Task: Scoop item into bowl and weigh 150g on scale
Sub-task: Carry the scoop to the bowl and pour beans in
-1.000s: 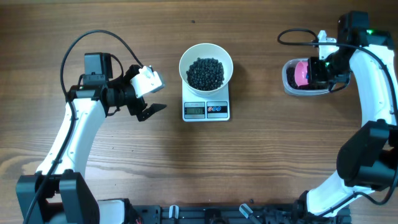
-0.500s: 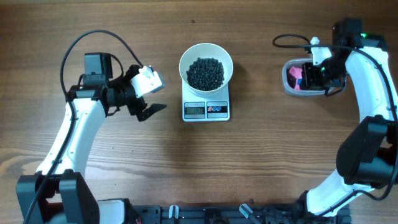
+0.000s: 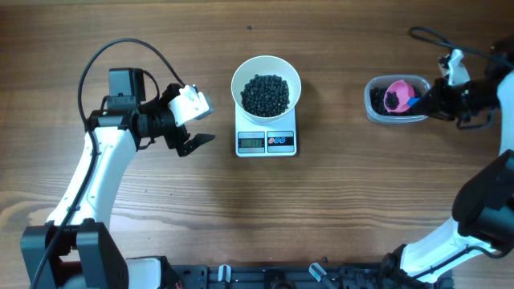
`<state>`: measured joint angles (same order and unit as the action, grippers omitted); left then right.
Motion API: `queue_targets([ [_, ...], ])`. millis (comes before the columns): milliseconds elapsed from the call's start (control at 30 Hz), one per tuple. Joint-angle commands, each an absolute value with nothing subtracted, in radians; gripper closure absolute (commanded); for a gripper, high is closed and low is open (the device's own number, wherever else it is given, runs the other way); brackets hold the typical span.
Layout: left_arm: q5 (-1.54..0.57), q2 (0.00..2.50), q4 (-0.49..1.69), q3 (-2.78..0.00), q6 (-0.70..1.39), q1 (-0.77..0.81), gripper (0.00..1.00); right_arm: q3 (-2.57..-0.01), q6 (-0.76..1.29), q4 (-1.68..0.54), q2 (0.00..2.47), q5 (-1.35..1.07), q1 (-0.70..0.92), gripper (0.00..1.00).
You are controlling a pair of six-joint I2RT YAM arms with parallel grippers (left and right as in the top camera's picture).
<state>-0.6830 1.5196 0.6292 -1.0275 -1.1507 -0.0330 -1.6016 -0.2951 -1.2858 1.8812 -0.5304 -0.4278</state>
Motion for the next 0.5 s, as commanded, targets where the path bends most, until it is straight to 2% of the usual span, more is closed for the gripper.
queue_targets([
  [0, -0.706, 1.525, 0.629, -1.025, -1.171, -0.038, 0.0, -1.632, -0.403, -1.332, 1.879, -0.738, -0.461, 0.96],
  [200, -0.706, 1.525, 0.629, -1.025, -1.171, -0.038, 0.0, -1.632, -0.448, -1.376, 1.878, -0.887, -0.437, 0.96],
  [467, -0.706, 1.525, 0.629, -1.025, -1.171, -0.038, 0.0, -1.687, -0.379, -1.365, 1.877, -0.881, -0.214, 0.96],
])
